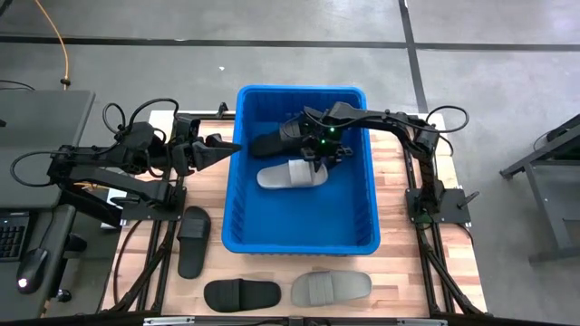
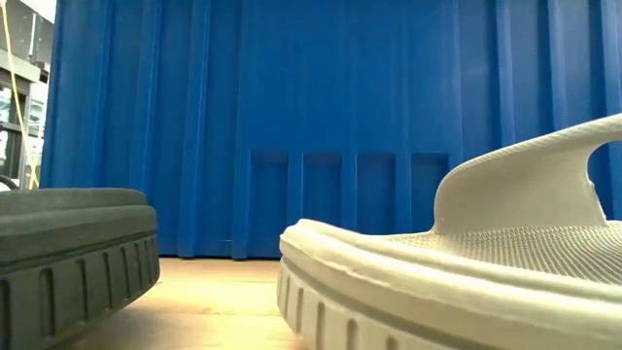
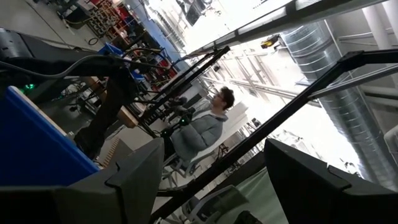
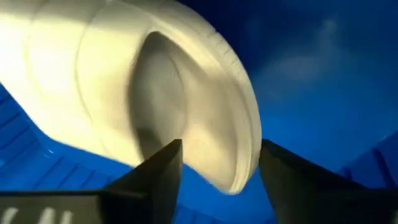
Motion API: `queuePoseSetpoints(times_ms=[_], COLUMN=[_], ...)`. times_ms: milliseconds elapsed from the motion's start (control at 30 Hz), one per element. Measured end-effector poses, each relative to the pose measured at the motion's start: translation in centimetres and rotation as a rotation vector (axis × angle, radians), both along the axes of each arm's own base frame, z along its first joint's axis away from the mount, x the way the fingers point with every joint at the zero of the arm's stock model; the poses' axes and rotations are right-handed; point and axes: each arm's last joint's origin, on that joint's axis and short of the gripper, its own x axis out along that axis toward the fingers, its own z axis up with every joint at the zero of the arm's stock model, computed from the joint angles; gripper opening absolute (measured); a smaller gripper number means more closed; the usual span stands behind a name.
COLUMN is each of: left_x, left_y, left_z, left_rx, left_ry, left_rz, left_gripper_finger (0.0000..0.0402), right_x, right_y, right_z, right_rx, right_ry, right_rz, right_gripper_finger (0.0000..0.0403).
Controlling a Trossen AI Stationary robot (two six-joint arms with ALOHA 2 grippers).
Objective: Pick and place slides into bin
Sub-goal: Put the right white slipper into the bin, then put the white slipper into the bin
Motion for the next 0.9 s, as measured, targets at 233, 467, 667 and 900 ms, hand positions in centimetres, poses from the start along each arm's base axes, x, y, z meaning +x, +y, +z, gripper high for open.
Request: queuePoseSetpoints(times_ms=[233, 467, 667, 900], left_x=[0.0, 0.0, 0.0, 0.1], left_y=[0.0, 0.0, 0.0, 0.0], left_z=[0.0, 0.0, 0.0, -0.3], left_rx=[0.006, 0.023, 0.023, 0.023], left_ry=[0.001, 0.003, 0.003, 0.03], left_rz=[0.001, 0.006, 0.006, 0.006], left_gripper_finger=[0.0264, 0.0264, 0.0264, 0.0264], right_x=[-0.4, -0.7, -1.0, -1.2], right_y=[0.1, 0.1, 0.6, 0.5], right_z=[0.0, 0.0, 1.0, 6.2], right_rx=[-0.014, 0.013, -0.004, -0.138], right_ry=[0.045, 0.028, 0.025, -0.1], right_rz=[0.014, 0.079, 0.172, 0.201], right_gripper_finger=[0.0247, 0.0252, 0.0252, 0.0252])
